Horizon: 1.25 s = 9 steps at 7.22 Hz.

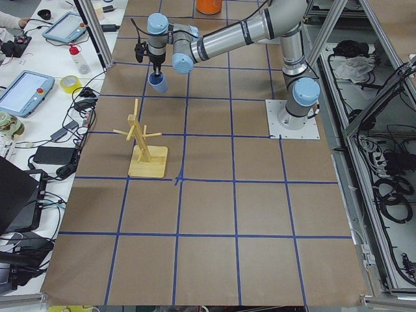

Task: Flip cup
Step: 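Lift the cup with the left gripper and carry it toward the wooden stand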

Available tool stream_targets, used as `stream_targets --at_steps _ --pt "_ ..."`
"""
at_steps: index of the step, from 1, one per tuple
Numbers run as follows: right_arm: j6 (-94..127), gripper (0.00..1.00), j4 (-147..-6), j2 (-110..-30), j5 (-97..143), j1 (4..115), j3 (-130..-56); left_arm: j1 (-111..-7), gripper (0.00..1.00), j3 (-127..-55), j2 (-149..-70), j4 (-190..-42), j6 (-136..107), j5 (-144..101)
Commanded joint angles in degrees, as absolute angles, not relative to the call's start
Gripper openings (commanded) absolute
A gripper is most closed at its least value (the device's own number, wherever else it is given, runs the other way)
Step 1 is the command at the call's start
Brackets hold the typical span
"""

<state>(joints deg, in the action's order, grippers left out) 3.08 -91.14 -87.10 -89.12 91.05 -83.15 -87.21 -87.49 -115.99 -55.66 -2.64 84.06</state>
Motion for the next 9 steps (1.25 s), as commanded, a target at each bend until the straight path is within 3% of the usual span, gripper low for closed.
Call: stream_targets --at_steps 1,4,9 --pt "2.8 1.00 -91.1 -87.1 -89.1 91.1 -83.1 -86.1 0.00 -84.3 -119.3 -52.0 1.4 88.9" --pt "2.7 1.00 -91.1 -87.1 -89.1 91.1 -83.1 -84.0 0.01 -83.4 -122.0 -51.2 3.3 88.9" --pt "2.7 1.00 -91.1 -87.1 -89.1 91.1 -83.2 -83.8 0.02 -90.0 -120.8 -46.2 3.4 90.6"
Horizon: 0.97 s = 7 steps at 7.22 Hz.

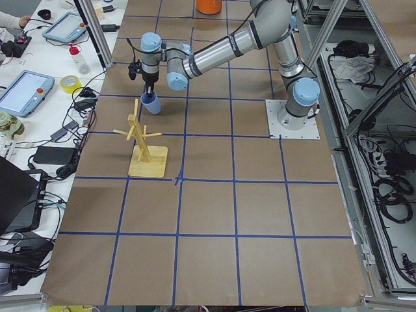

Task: Flip cup
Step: 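Set the cup upright on the table and open the left gripper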

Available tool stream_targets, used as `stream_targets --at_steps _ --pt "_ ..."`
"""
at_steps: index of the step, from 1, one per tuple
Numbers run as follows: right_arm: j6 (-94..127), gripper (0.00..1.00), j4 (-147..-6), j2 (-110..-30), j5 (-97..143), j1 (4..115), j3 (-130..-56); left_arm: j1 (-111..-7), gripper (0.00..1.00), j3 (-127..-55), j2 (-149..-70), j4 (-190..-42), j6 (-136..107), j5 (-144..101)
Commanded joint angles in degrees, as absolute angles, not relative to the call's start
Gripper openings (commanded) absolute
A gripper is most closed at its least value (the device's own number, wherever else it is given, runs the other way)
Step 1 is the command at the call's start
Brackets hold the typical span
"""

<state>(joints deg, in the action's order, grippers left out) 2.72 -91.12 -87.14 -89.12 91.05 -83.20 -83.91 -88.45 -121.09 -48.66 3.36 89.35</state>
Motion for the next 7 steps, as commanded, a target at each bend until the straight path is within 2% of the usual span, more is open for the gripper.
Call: stream_targets --at_steps 1,2,3,4,5,6,7 --pt "2.7 1.00 -91.1 -87.1 -89.1 91.1 -83.2 -83.8 0.02 -89.9 -120.8 -46.1 3.5 91.1" --pt "2.6 1.00 -91.1 -87.1 -89.1 91.1 -83.1 -83.8 0.03 -90.0 -120.8 -46.1 3.4 91.2" --pt "2.6 1.00 -91.1 -87.1 -89.1 91.1 -83.1 -83.8 0.08 -90.4 -120.8 -46.0 3.3 91.2" --pt "2.6 1.00 -91.1 -87.1 -89.1 91.1 -83.1 -83.8 0.29 -90.5 -120.8 -45.7 3.4 91.2" --pt "2.5 1.00 -91.1 -87.1 -89.1 91.1 -83.1 -83.8 0.44 -90.5 -120.8 -45.6 3.3 91.3" --pt "2.5 1.00 -91.1 -87.1 -89.1 91.1 -83.2 -83.8 0.73 -90.5 -120.8 -45.5 2.7 91.0" --pt "2.5 1.00 -91.1 -87.2 -89.1 91.1 -83.2 -83.9 0.85 -90.2 -120.5 -45.4 2.6 90.8"
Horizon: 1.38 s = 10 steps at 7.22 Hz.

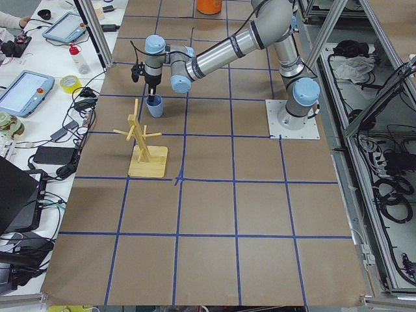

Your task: Flip cup

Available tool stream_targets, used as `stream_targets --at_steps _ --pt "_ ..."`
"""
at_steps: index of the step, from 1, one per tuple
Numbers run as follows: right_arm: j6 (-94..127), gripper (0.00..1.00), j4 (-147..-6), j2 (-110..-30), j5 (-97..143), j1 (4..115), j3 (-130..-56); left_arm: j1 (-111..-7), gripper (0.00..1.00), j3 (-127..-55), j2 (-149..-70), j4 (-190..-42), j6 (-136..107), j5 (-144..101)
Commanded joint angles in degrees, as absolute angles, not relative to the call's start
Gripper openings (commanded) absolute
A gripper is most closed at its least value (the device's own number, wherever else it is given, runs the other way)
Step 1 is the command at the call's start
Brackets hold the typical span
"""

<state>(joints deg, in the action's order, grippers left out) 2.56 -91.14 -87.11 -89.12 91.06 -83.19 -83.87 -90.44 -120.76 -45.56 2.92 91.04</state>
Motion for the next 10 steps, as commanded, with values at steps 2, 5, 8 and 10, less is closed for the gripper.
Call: stream_targets --at_steps 2,5,8,10 --pt "2.5 1.00 -91.1 -87.1 -89.1 91.1 -83.2 -84.5 0.97 -90.1 -116.7 -46.9 2.5 91.1" --pt "2.5 1.00 -91.1 -87.1 -89.0 91.1 -83.2 -85.3 1.00 -88.7 -105.2 -69.3 3.2 90.4" --pt "2.5 1.00 -91.1 -87.1 -89.0 91.1 -83.2 -87.9 1.00 -88.8 -95.9 -80.0 3.3 90.9" --pt "2.5 1.00 -91.1 -87.1 -89.0 91.1 -83.2 -92.0 1.00 -88.7 -92.0 -86.2 3.4 91.0"
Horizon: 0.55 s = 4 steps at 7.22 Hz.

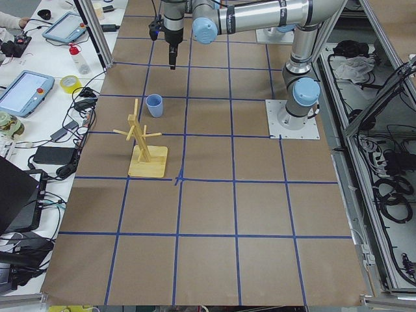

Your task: Flip cup

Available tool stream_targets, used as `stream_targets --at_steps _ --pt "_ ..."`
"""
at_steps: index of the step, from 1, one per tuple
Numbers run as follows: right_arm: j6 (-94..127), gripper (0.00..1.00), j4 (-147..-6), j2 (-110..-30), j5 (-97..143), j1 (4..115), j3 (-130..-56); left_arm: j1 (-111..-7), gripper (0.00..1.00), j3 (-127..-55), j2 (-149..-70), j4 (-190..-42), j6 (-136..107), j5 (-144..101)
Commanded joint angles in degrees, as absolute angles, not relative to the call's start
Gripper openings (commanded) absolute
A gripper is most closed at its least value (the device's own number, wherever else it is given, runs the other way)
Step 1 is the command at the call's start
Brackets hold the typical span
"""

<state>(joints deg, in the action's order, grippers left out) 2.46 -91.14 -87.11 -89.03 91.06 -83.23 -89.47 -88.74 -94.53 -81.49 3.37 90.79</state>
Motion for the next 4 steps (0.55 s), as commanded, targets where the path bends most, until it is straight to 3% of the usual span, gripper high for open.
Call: stream_targets --at_steps 1,4 --pt "2.5 1.00 -91.1 -87.1 -89.0 91.1 -83.2 -92.7 1.00 -88.6 -89.8 -86.4 3.8 91.0" --pt "2.5 1.00 -91.1 -87.1 -89.0 91.1 -83.2 -92.1 1.00 -88.3 -87.8 -86.7 6.9 90.6"
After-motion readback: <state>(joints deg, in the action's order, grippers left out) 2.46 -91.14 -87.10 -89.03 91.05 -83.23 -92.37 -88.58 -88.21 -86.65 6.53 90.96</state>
